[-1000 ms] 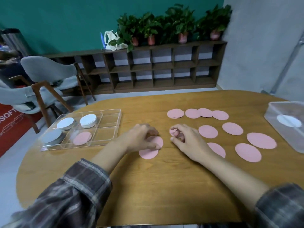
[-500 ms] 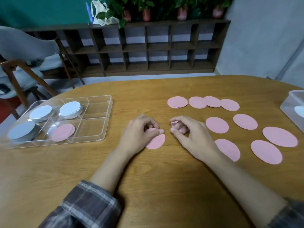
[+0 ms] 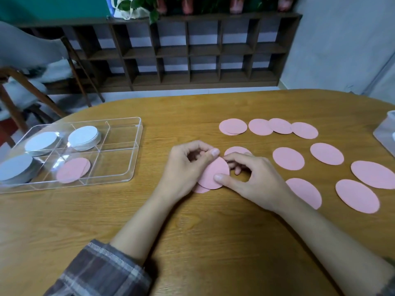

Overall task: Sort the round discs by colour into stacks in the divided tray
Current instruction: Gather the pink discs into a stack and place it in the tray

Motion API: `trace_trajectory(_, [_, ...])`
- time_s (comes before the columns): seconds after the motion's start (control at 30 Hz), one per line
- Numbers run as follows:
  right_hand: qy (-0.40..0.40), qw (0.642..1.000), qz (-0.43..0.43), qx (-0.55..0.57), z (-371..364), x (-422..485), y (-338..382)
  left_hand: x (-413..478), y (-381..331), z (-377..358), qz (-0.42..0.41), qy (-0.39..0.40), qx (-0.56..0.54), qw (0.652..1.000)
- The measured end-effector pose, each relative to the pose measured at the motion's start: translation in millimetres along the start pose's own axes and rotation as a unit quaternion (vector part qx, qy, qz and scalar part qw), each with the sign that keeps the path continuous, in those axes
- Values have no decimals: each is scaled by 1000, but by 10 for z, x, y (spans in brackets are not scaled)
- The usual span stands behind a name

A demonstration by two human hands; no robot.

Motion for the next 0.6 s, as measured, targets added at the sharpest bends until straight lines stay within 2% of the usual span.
trace_trajectory(0.2, [27,999,-3,45,-7,19,-52,-15,19,63,14,-28,-3,1000])
trace_trajectory(0.27, [16,999,-7,47,21,30,-67,-29,32,106,11,-30,43,999])
trace_trajectory(0.33, [-6,999,-12,48,60,44,-91,-51,34,155,-7,-22,134,991])
trace_trajectory(0.4, [-30,998,-19,61,116,51,-112,-88,43,189,-26,7,238,971])
trace_trajectory(0.47, [-52,996,-27,66,168,49,-120,-123,99,191,-20,59,297,953])
trace_trajectory(0.6, [-68,995,-36,65,219,32,-96,-140,127,169,-25,104,316,943])
Point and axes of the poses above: each hand's wrist, its own x-axis towards the middle knuckle, its own z-axis out of the back of the hand, y = z × x, the point moved 8 cm from there along x, towards the middle knuckle, and after that the axes turned 3 degrees about x, right-handed, at the moved point
